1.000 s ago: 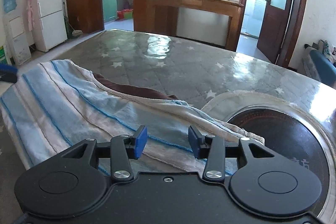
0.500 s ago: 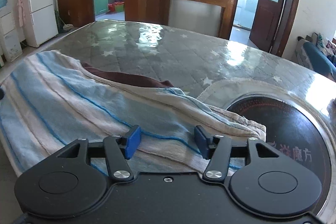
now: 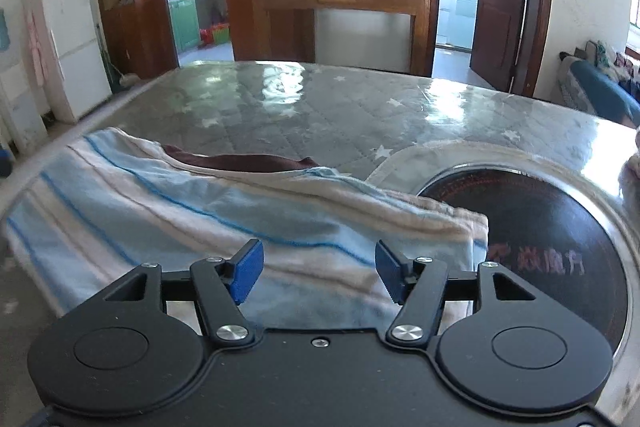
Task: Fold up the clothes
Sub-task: 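Lower the folded edge onto the shirt and open both grippers, then press the folded shirt flat with both grippers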
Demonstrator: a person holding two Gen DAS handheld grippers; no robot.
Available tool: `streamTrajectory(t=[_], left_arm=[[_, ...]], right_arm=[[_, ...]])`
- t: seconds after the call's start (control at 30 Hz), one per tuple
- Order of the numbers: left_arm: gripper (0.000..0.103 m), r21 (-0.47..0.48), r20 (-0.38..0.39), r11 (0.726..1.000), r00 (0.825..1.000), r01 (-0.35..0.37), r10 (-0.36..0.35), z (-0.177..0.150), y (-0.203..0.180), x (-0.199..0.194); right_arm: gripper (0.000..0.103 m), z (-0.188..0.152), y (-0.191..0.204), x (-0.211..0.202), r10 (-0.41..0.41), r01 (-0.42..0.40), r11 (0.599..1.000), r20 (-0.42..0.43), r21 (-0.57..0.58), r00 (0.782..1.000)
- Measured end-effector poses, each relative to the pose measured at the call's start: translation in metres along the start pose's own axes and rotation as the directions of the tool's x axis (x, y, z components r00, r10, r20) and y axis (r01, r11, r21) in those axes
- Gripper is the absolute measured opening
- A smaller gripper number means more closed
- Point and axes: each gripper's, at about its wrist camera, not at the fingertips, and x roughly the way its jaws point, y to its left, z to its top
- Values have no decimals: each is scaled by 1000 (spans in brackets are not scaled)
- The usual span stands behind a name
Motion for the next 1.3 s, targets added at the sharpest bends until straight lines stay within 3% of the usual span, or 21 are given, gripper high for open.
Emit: streamTrajectory(t=[0.13, 0.23, 0.43, 0.63, 0.87, 1.3], left_arm=[[35, 26, -3, 999, 999, 45, -45, 15, -21, 20], [35, 12, -50, 999, 997, 53, -52, 16, -27, 50], [35, 13, -135, 1000, 991, 2, -1, 0, -25, 93], [35, -26, -162, 1000, 987, -17, 13, -13, -15, 101], [35, -56, -139, 998, 990, -11, 3, -17, -12, 104], [38, -63, -20, 998, 1000, -21, 20, -36, -14, 99]], right_arm=[[69, -12, 1, -18, 0, 0, 1000, 13, 4, 1000], [69, -27, -3, -29, -16, 16, 1000, 18, 13, 1000], [70, -50, -19, -39, -19, 17, 998, 32, 60, 999], [72, -59, -25, -40, -16, 14, 998, 44, 54, 999], [75, -65, -23, -40, -9, 7, 1000, 61, 24, 998], [83, -67, -20, -40, -2, 2, 1000, 53, 0, 999]])
